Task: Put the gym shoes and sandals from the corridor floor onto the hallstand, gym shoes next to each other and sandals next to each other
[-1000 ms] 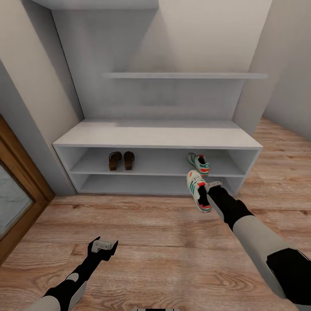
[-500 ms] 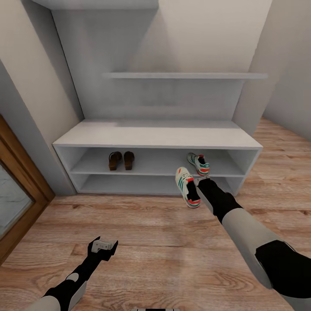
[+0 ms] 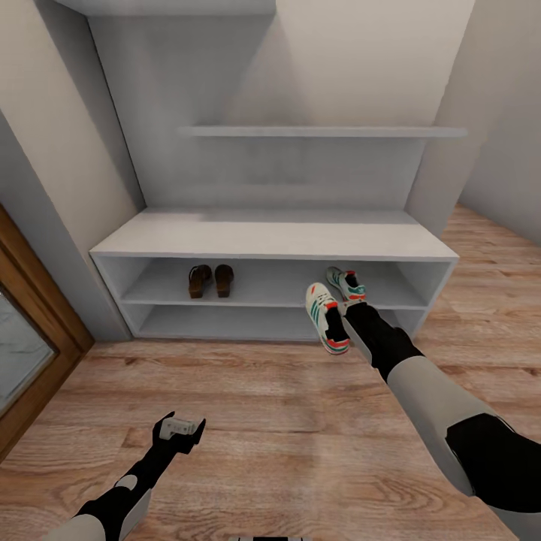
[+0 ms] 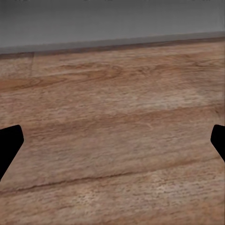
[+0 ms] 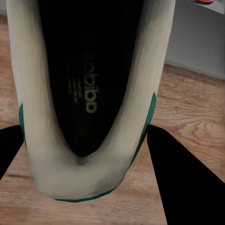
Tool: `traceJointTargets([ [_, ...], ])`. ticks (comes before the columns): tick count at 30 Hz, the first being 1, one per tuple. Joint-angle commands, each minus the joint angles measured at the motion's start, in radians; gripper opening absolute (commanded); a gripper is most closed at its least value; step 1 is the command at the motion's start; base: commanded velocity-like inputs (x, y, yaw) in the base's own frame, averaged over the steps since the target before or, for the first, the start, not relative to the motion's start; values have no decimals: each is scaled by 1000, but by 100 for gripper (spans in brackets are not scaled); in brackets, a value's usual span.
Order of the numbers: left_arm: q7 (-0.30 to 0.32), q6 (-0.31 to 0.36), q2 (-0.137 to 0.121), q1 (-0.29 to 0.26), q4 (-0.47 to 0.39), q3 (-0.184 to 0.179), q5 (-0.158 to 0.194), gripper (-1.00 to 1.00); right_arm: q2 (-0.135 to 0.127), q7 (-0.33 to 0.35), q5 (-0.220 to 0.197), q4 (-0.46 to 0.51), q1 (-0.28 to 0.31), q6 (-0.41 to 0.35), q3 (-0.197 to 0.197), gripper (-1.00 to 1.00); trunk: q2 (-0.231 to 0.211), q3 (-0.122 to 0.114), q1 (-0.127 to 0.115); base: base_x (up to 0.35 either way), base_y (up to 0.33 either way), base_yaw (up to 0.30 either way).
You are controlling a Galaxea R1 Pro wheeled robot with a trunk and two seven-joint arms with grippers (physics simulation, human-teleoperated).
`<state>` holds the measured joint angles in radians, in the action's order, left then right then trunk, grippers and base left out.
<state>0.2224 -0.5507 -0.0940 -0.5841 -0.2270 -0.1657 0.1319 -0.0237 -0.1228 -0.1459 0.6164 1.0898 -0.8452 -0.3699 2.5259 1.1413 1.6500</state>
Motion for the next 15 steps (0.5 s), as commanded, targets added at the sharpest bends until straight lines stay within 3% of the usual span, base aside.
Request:
traceJointTargets([
  [1, 0, 0, 0, 0, 0, 0, 0, 100, 0, -1, -1, 0, 0, 0, 0, -100, 0, 0, 0, 57, 0, 0],
  [9, 0, 0, 0, 0, 0, 0, 0, 100, -2, -1, -1, 0, 2, 0, 1, -100, 0, 0, 0, 24, 0, 0],
  [15, 0, 0, 0, 0, 0, 0, 0, 100, -3, -3, 0, 0, 8, 0, 2, -100, 0, 0, 0, 151, 0, 0],
])
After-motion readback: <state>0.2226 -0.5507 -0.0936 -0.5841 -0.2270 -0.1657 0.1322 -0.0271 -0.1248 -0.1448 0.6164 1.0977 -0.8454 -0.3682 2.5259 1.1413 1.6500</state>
